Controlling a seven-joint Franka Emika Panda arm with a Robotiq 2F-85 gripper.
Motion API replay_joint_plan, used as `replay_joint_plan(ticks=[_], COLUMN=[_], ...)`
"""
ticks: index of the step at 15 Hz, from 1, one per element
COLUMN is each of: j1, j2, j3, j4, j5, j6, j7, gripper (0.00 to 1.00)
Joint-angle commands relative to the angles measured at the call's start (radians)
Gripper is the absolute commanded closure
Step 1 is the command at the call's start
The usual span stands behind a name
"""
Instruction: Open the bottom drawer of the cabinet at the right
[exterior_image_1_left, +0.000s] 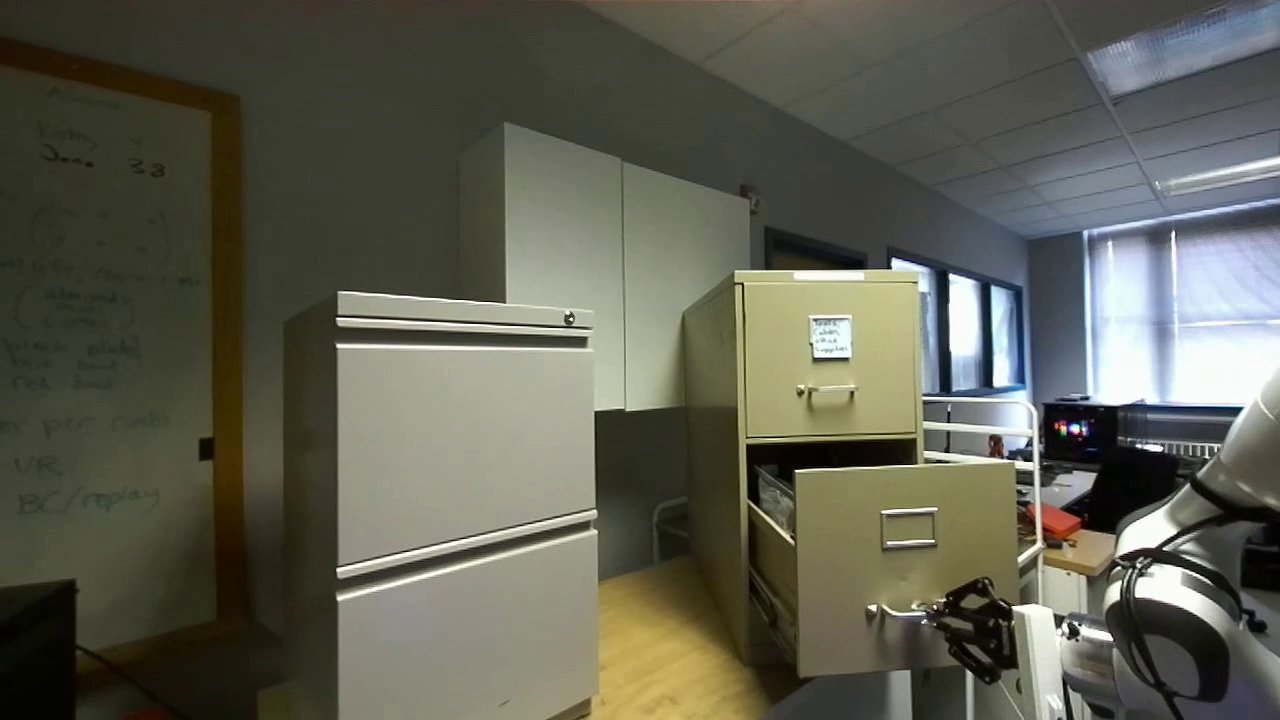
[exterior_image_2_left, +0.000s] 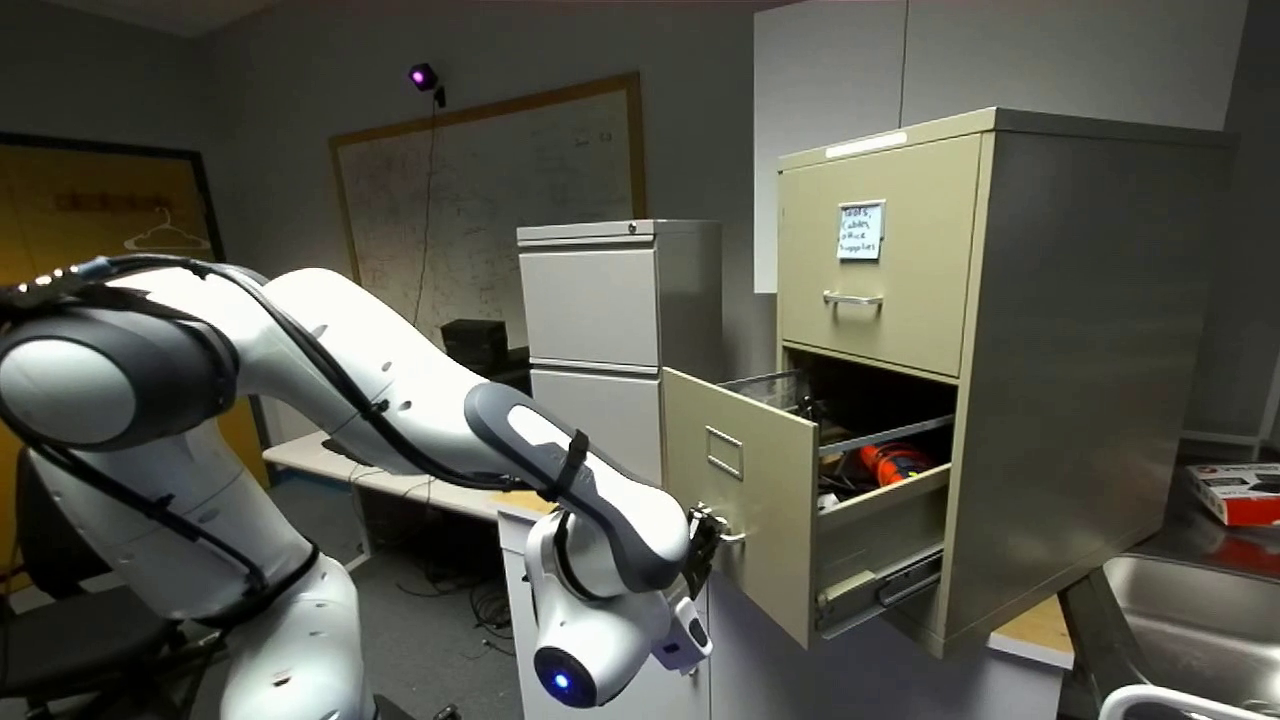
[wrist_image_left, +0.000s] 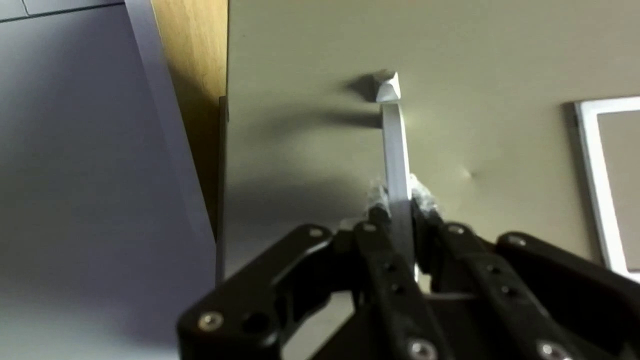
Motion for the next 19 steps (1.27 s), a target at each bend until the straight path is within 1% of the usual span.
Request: replay_joint_plan(ticks=[1,2,3,5,6,7,8,10,11,12,14,19], j1=[-0.021,-0.024,-0.027,-0.032,-0.034,-0.035,-0.035,-0.034,-0.034,-0.038,-0.034,-0.032], j2=[0.146,0.154,0.162,0.179,0.187,0.193,0.200,0.203,0.201,0.171,0.199,0.189], j3=[0.010,0.009,0.007,0.003,0.001,-0.001,-0.002,-0.002,-0.003,-0.004,-0.007,-0.005], j4=[0.004,0.007,0.009,0.010,0.010,0.010,0.011,0.016,0.016,-0.012,0.018,0.018], j5=[-0.024,-0.027,-0.030,-0.026,-0.023,-0.015,-0.010,0.011,0.021,0.039,0.075,0.140], j6=[-0.010,-0.019,-0.029,-0.049,-0.057,-0.061,-0.063,-0.058,-0.054,-0.046,-0.052,-0.045], j7=[0.006,0.004,0.006,-0.002,-0.010,-0.021,-0.029,-0.059,-0.073,-0.103,-0.130,-0.204], gripper=[0.94,0.62,0.60,0.51,0.42,0.36,0.26,0.11,0.01,0.00,0.00,0.00])
